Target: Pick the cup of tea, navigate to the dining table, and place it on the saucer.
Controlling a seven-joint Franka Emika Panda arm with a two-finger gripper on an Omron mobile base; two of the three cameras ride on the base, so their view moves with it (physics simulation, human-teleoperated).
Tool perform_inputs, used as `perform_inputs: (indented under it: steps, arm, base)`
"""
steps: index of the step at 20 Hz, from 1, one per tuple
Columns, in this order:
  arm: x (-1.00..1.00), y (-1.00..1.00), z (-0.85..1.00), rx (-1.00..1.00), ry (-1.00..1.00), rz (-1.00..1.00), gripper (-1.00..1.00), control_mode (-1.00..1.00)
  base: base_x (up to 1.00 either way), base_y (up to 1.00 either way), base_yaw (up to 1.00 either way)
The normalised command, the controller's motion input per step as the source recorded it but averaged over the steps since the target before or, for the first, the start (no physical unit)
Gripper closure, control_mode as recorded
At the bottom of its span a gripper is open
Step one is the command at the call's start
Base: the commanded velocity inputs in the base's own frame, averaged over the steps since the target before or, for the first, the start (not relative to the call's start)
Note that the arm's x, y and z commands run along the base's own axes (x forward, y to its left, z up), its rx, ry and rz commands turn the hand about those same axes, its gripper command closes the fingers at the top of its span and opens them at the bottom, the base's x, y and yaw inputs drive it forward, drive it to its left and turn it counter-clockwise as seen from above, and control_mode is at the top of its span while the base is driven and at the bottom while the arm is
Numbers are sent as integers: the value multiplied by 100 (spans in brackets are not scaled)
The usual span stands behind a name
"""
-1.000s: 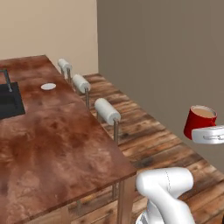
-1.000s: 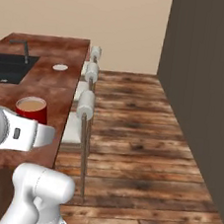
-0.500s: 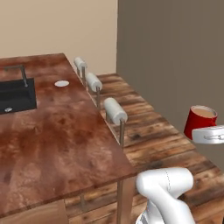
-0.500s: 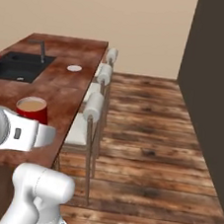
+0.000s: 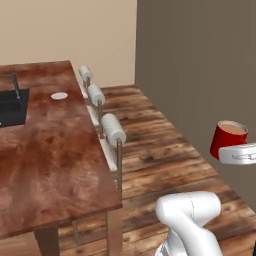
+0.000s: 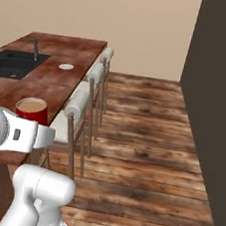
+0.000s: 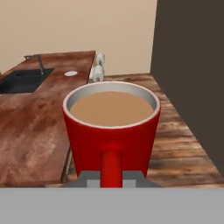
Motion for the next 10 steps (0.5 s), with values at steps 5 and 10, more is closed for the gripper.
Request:
perform_inputs:
  steps: [5,10]
  arm:
    - [0,0,0,0,0,0,100,100]
    - [0,0,0,0,0,0,100,100]
  base:
    - [19,-75,9]
    - [61,-60,22]
